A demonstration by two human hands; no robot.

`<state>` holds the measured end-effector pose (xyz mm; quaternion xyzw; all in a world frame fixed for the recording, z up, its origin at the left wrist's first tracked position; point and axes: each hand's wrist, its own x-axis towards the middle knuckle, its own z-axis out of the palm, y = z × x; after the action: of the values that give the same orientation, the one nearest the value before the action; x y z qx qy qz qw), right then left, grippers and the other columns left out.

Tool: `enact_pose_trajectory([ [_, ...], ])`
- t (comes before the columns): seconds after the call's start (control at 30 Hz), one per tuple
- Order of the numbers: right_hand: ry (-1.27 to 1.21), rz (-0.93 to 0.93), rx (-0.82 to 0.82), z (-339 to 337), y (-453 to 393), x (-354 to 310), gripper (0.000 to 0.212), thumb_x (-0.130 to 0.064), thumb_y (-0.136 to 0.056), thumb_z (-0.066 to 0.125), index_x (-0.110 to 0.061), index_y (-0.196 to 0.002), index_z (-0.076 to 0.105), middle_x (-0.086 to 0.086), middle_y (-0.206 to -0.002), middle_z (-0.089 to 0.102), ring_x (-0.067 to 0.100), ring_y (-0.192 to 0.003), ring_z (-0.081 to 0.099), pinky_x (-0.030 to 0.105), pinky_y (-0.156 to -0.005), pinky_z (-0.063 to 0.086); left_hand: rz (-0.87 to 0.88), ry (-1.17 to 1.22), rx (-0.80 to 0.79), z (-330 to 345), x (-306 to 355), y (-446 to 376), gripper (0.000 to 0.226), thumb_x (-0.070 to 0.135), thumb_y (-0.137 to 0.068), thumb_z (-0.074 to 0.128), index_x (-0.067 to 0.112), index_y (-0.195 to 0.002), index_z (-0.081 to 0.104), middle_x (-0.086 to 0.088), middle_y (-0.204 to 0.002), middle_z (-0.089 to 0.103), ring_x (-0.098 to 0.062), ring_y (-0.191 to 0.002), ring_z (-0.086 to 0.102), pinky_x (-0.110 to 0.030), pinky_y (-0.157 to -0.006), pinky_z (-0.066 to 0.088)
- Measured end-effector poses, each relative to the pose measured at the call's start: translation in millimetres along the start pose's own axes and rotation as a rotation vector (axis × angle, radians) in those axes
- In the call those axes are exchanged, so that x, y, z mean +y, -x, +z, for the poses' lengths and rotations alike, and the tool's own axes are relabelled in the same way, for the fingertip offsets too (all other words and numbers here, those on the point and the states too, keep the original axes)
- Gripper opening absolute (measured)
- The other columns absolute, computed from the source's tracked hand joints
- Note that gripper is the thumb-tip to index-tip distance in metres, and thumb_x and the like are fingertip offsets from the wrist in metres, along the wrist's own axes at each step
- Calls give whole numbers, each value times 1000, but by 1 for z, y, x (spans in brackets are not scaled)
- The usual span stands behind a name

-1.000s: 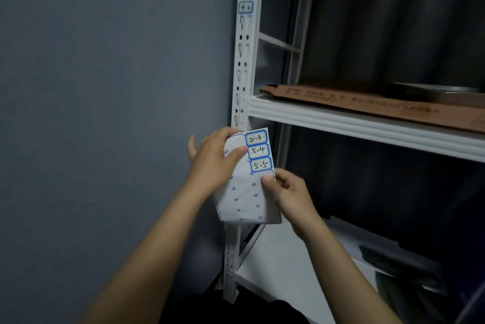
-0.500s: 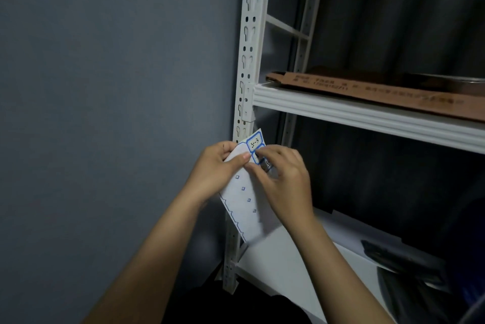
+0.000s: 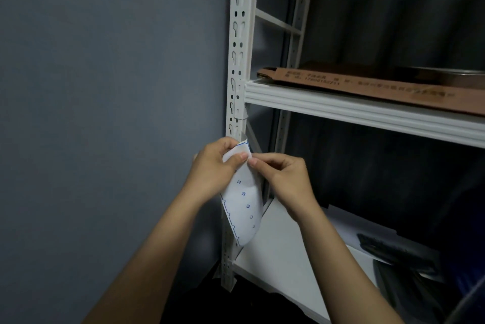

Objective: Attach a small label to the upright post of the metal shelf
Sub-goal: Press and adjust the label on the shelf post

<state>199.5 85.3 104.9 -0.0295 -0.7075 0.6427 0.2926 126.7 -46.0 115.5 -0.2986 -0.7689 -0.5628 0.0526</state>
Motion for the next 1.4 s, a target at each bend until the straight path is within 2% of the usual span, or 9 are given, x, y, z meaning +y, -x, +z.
enact_pose_trajectory([
  [0.07, -44, 50, -47, -6, -3, 0, 11, -4, -81, 72, -5, -91, 76, 6, -87, 76, 16, -85, 72, 26, -80, 57, 7, -32, -17, 1, 1, -1, 12, 49, -71, 56, 40, -77, 60, 11, -76, 67, -26, -92, 62, -47, -87, 50],
  [0.17, -111, 108, -82, -14, -6, 1, 14, -1, -81, 71, 1, -95, 74, 13, -90, 75, 21, -85, 71, 28, -82, 57, 31, -33, -41, 5, 4, -1, 14, 46, -73, 56, 35, -79, 59, 7, -76, 67, -23, -85, 63, -47, -83, 51],
  [0.33, -196, 174, -143, -24, -10, -4, 16, 3, -82, 68, 3, -97, 72, 15, -92, 74, 22, -86, 71, 24, -80, 57, 67, -41, -60, 8, 5, -5, 9, 44, -75, 54, 37, -79, 58, 9, -77, 66, -24, -87, 62, -48, -84, 50],
  [0.6, -21, 74, -134, -29, -8, -10, 16, -5, -80, 73, -3, -95, 75, 9, -93, 75, 20, -93, 70, 27, -88, 55, 86, -23, -55, 10, 8, -6, 4, 39, -79, 57, 35, -80, 58, 11, -78, 66, -20, -85, 63, -47, -85, 50],
  [0.87, -61, 94, -137, -28, -10, -13, 11, -1, -85, 66, -6, -90, 75, 10, -91, 75, 17, -86, 71, 21, -78, 54, 80, -5, -65, 8, 9, -5, 6, 30, -85, 60, 33, -80, 59, 8, -81, 67, -19, -85, 63, -47, -86, 50],
  [1.07, -143, 88, 14, -22, -8, -16, 9, -1, -85, 66, -5, -81, 72, 8, -79, 72, 16, -76, 68, 21, -76, 56, 66, 27, -35, 4, 16, -2, 7, 21, -91, 58, 23, -84, 59, 0, -88, 68, -23, -89, 64, -48, -87, 50],
  [1.23, -317, 89, 201, -23, -11, -26, 12, -2, -88, 62, -8, -79, 69, 9, -80, 69, 14, -68, 65, 20, -67, 57, 53, 33, 56, -1, 22, -5, 10, 22, -92, 57, 27, -83, 58, 5, -90, 69, -21, -90, 64, -48, -87, 50],
  [1.33, -398, -5, 258, -33, -14, -38, 16, -2, -90, 59, -11, -80, 67, 4, -86, 67, 10, -76, 63, 25, -79, 55, 70, 56, 120, -4, 36, -12, 12, 22, -92, 55, 29, -83, 57, 8, -91, 68, -18, -89, 64, -44, -88, 50],
  [1.4, -457, -41, 207, -41, -17, -47, 18, -1, -91, 56, -11, -80, 66, 2, -94, 67, 9, -86, 64, 27, -90, 51, 103, 91, 149, -4, 52, -22, 14, 20, -93, 54, 29, -82, 55, 9, -91, 66, -16, -89, 63, -40, -88, 50],
])
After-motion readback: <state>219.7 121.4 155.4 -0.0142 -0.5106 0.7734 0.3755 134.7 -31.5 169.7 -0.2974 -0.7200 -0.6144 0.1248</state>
